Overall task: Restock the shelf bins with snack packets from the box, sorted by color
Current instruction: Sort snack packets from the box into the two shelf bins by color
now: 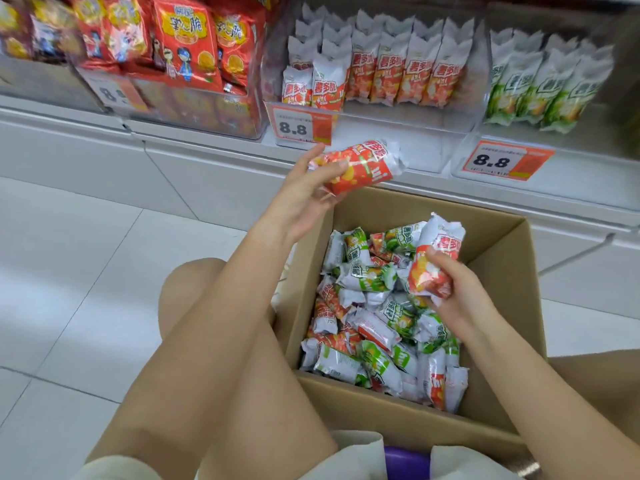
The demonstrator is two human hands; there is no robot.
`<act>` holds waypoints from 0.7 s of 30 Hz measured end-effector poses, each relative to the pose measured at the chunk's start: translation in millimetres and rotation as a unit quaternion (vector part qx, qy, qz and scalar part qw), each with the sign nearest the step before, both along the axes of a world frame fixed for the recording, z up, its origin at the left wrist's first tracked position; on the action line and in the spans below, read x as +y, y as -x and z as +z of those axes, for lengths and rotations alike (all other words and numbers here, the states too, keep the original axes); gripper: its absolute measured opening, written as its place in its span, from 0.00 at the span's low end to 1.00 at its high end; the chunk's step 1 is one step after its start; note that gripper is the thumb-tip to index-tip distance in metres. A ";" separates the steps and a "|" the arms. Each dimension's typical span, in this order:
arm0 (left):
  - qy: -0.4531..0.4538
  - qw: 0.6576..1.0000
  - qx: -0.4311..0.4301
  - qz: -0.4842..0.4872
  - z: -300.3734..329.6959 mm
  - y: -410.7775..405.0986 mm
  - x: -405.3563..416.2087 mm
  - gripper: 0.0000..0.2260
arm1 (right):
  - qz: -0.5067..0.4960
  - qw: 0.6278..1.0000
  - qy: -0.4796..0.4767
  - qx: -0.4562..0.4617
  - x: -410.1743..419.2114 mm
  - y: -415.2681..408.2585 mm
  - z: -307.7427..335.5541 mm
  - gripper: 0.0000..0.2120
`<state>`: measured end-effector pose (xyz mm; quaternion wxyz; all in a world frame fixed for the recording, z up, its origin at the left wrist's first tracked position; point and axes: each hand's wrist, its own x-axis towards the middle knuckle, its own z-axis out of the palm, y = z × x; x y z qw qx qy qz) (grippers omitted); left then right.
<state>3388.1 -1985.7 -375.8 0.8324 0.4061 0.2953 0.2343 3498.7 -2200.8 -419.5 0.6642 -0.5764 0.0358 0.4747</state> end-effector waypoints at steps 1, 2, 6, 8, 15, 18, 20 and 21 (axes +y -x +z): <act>0.047 0.998 -0.039 0.014 0.3 0.4 4.7 0.30 | -0.011 1.000 0.004 -0.018 5.2 0.8 0.5 0.25; 0.074 0.995 -0.062 0.018 0.9 0.9 7.1 0.30 | -0.024 0.999 0.011 -0.035 10.8 1.7 1.8 0.24; 0.097 0.989 -0.108 0.011 -0.4 0.3 6.3 0.25 | -0.033 0.998 0.022 -0.051 27.6 6.7 5.8 0.23; 0.094 0.988 -0.123 0.007 1.1 0.7 3.4 0.25 | -0.044 0.999 -0.001 -0.028 32.4 8.2 8.2 0.19; 0.053 0.985 -0.163 0.006 6.3 -1.2 -2.5 0.17 | -0.001 0.996 -0.049 -0.077 37.4 14.7 20.3 0.16; 0.076 0.982 -0.172 0.008 6.7 -3.3 -4.9 0.18 | 0.005 0.994 -0.053 -0.091 37.0 16.3 25.2 0.19; 0.081 0.982 -0.171 0.008 8.1 -5.4 -7.3 0.19 | 0.007 0.994 -0.063 -0.092 36.5 15.7 28.4 0.19; 0.083 0.982 -0.170 0.010 9.2 -6.3 -8.0 0.19 | 0.009 0.993 -0.068 -0.092 36.5 15.3 30.1 0.19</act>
